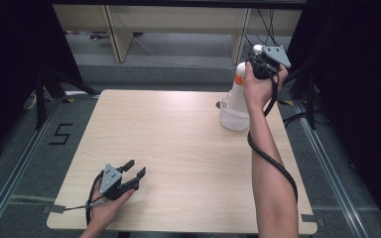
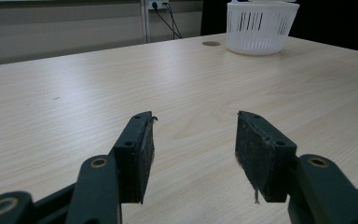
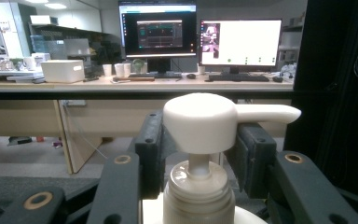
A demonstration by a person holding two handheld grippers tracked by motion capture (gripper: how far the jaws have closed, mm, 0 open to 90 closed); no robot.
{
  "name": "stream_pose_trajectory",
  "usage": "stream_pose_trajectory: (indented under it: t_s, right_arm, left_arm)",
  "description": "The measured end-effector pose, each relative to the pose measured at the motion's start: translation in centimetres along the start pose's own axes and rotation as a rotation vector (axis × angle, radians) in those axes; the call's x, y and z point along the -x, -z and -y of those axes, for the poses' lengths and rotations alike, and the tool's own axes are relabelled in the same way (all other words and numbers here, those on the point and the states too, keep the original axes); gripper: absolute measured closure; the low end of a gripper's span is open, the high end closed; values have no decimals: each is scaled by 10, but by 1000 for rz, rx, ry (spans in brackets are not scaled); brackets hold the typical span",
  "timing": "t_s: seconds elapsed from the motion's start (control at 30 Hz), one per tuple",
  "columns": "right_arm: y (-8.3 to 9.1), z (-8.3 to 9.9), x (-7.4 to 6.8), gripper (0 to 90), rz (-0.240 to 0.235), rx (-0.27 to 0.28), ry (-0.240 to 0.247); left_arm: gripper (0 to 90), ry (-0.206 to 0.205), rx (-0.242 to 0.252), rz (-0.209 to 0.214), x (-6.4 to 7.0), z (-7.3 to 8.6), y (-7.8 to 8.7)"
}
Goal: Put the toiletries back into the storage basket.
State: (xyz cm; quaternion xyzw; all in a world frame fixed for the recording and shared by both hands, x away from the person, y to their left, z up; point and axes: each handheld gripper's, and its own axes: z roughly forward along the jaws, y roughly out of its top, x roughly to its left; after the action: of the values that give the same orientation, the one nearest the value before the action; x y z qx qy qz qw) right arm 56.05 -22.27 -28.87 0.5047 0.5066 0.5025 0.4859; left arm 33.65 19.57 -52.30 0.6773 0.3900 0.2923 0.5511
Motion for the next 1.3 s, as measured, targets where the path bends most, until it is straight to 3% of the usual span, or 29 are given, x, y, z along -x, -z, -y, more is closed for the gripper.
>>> stream_pose_trajectory:
  t_s: [0.33,0.43,0.47,1.3]
  right_arm:
    - [-5,5,0,599,0,-13,4]
    - [-5,8,-1,599,2,-29,-15]
    - [-6,9,1,599,-1,-25,4]
    - [-15,31,-1,598,5,-84,9]
  left_arm:
    - [461,0,1,1,0,0,0]
    - [461,-1,-1,1,0,0,0]
    - [461,-2,-1,1,0,0,0]
    - [461,-2,0,3,0,0,0]
